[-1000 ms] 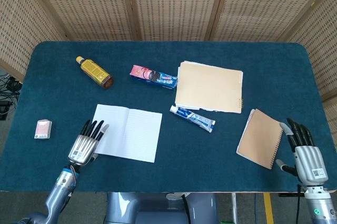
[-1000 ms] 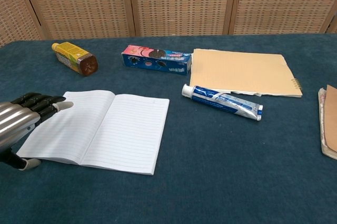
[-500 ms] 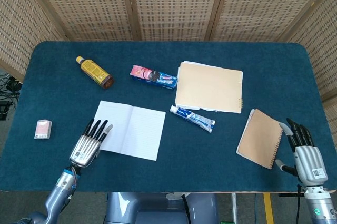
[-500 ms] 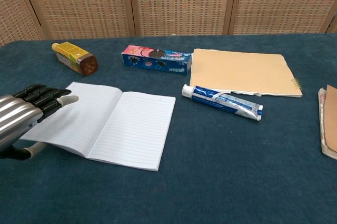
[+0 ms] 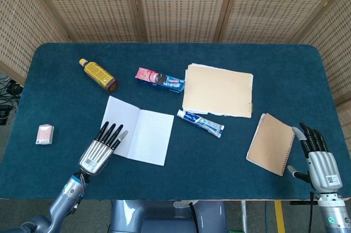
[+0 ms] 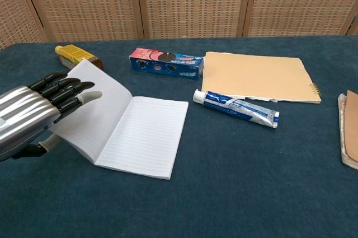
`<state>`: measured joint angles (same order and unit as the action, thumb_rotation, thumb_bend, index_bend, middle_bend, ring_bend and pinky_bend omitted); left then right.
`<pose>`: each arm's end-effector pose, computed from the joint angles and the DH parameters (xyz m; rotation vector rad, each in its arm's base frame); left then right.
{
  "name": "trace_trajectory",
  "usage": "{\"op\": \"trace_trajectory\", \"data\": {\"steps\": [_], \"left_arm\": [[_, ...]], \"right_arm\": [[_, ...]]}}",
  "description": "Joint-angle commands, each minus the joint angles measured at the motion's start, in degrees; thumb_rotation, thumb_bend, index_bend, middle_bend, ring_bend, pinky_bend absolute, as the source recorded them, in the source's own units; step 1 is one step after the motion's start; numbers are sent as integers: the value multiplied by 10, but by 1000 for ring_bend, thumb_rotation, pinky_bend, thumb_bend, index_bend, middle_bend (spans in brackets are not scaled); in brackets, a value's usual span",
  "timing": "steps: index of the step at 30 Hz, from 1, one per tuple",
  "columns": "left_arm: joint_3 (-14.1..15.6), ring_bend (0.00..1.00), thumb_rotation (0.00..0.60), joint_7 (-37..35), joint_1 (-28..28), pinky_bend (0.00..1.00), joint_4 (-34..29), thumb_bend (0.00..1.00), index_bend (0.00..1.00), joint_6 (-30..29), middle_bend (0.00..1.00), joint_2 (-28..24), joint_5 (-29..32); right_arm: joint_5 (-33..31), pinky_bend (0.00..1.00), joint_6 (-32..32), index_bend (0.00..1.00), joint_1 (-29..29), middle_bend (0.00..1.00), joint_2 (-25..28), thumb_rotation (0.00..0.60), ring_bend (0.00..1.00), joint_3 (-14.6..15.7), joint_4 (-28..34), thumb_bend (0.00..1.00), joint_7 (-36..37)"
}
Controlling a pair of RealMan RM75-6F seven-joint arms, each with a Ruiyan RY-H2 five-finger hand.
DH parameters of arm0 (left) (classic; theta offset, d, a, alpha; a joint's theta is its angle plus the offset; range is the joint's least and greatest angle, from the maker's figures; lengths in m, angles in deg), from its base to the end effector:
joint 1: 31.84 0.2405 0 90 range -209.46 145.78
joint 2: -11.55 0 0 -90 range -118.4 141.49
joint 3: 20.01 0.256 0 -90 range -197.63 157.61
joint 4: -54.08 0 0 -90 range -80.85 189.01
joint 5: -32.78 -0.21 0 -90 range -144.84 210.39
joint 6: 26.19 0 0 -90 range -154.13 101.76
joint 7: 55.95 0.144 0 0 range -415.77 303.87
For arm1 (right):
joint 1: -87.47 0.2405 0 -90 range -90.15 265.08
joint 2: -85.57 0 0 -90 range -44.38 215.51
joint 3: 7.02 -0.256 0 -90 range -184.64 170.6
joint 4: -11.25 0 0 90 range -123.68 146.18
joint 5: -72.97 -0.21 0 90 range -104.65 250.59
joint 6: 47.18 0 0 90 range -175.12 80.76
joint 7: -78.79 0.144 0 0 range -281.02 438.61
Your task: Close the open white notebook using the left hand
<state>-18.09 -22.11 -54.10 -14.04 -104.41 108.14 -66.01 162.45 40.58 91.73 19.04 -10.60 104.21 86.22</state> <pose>-0.2242 0.2339 -0.0300 -1.9142 -0.2168 -0.8251 -0.2953 -0.1795 0.1496 1.3375 -0.9812 1.1074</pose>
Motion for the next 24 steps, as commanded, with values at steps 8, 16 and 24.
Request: {"op": "trace_trajectory", "data": {"steps": [8,16,24], "left_arm": [[-12,0,600,41,-38,0,-38,526,0,-28,0,-20,-65],[-21,0,600,25,-52,0,-33,347,0,-38,0,7,-82],[-21,0,600,16,-50,0,-28,345,0,-31,0,22,-69]], "right_arm": [[-2,0,4,37,-2,0,5,600,0,-2,3,119,11],[-3,0,2,38,-2,0,6,600,0,-2,4,119,14],[-3,0,2,39,-2,0,7,600,0,-2,4,119,16]]}}
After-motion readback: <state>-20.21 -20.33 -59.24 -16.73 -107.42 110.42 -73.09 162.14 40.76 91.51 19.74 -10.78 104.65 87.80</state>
